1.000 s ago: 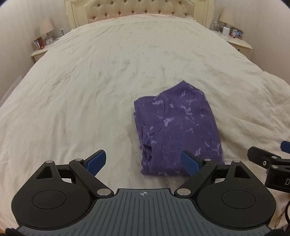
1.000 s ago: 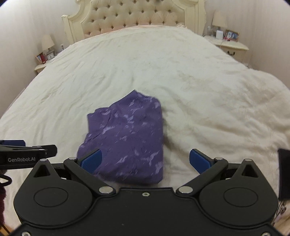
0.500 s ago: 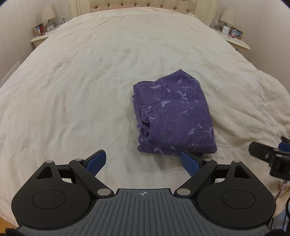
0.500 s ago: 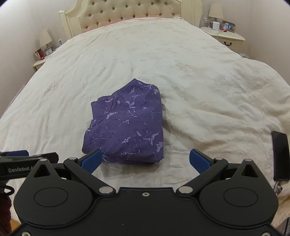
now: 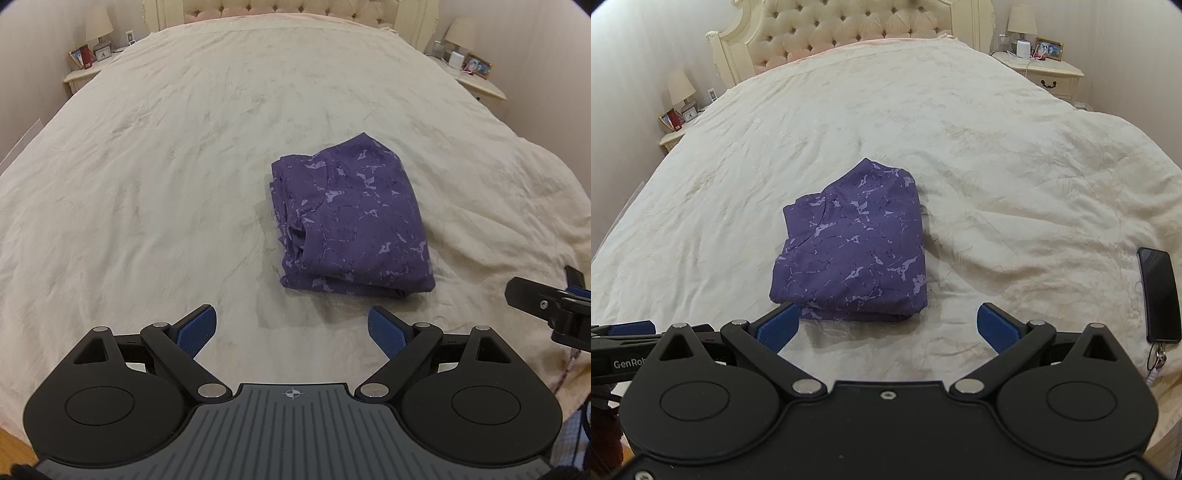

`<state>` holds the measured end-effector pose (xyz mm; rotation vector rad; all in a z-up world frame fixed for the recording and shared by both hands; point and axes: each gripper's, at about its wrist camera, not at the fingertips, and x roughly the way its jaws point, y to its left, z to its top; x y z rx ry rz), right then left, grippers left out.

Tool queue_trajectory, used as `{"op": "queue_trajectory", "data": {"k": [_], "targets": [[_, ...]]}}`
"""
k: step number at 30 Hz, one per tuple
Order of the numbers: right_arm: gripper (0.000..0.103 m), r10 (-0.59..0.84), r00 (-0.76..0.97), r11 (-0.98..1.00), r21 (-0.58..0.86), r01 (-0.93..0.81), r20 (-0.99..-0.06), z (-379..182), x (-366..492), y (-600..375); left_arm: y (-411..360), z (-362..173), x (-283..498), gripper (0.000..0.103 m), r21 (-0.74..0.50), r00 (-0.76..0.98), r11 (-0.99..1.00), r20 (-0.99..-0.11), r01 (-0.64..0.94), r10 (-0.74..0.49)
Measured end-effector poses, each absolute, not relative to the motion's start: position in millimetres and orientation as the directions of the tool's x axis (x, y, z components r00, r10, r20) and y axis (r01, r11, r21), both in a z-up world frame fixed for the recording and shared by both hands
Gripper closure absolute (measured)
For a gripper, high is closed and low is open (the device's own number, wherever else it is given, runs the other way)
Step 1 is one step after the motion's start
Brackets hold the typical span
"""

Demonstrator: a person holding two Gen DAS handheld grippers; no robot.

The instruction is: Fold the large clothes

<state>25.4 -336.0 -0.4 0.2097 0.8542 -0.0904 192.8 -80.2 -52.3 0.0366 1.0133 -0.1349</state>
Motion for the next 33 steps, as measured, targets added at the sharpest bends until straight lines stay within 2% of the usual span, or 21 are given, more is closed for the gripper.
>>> {"op": "queue_trajectory", "data": {"k": [33], "targets": [[0.001, -0.002, 0.627, 0.971, 0.149, 0.187, -0.779, -5, 21, -322, -82, -49, 179, 0.013, -0.031, 0.499, 0.991, -0.862, 0.134, -0.095]]}}
